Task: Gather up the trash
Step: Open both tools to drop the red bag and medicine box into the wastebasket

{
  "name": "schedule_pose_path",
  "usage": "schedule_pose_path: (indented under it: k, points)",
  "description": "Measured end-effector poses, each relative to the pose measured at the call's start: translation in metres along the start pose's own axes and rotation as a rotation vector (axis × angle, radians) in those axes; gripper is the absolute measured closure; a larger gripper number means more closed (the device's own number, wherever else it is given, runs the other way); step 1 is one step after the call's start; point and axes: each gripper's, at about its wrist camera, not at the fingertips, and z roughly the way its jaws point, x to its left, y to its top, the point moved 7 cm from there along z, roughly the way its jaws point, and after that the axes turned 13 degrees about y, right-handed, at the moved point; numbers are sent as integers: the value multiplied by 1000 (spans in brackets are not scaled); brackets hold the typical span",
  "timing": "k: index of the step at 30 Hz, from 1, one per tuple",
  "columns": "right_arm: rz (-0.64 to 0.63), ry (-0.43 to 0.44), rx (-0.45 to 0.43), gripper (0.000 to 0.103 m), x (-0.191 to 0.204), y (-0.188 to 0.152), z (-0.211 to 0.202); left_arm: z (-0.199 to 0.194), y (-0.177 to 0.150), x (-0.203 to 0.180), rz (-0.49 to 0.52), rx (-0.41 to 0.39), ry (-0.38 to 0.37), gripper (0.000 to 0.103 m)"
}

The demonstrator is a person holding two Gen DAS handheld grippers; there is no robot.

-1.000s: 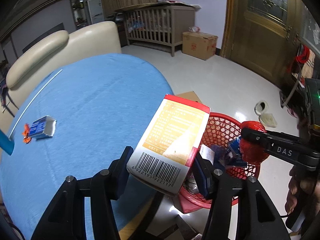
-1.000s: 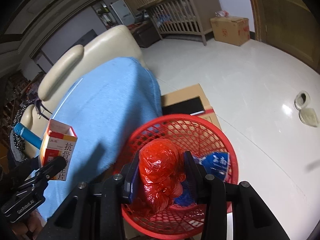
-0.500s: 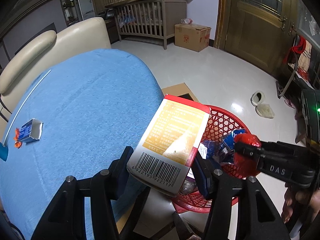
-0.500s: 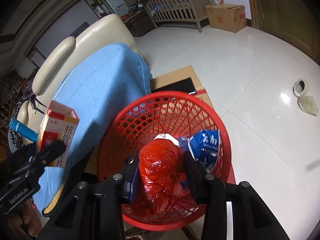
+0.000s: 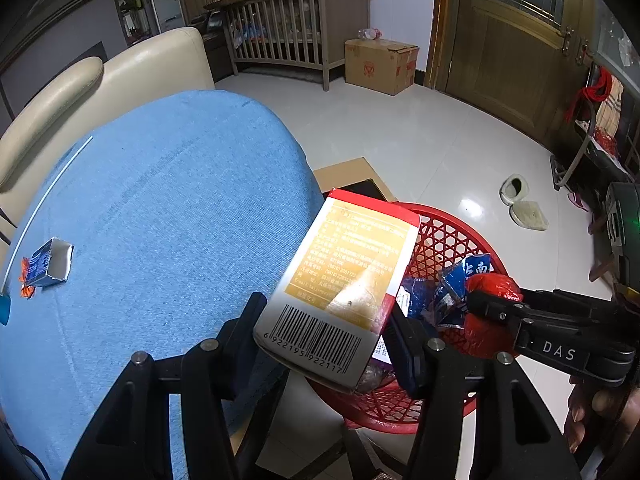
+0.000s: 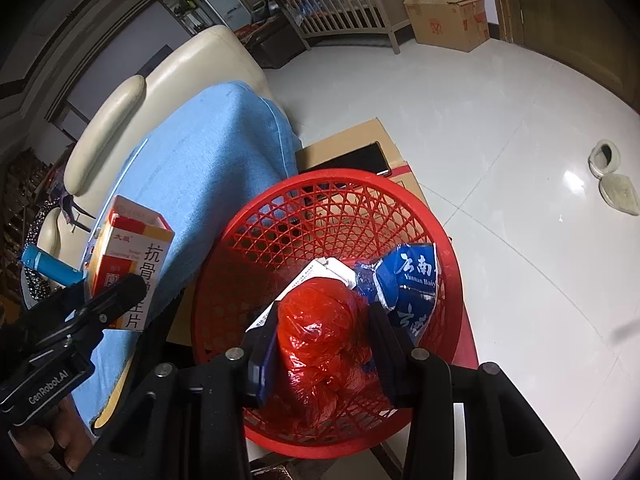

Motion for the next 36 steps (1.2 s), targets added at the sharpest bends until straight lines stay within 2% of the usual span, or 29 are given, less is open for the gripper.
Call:
schedule_pose_path:
  k: [5,6,9,22,32,36]
  points:
    - [16,10,4,56,-2,-1,2,3,0,-3,6,6,-2,45]
    - [21,14,9,53,-3,-1,3,4,0,-4,7,8,-3,45]
    - [33,5,7,31,-5,0,3,7,0,-6,11,15,-5,45]
    - [99,-16,-148,31,-24,26,-33,25,3,-29,56,45,-30,44]
    - [91,-23,-179,31,-19,32,-45,41,7,-43,83,69,-48,42]
    - [83,-30,-183,31,-15,34,-46,46,5,-46,91,94,-58,37]
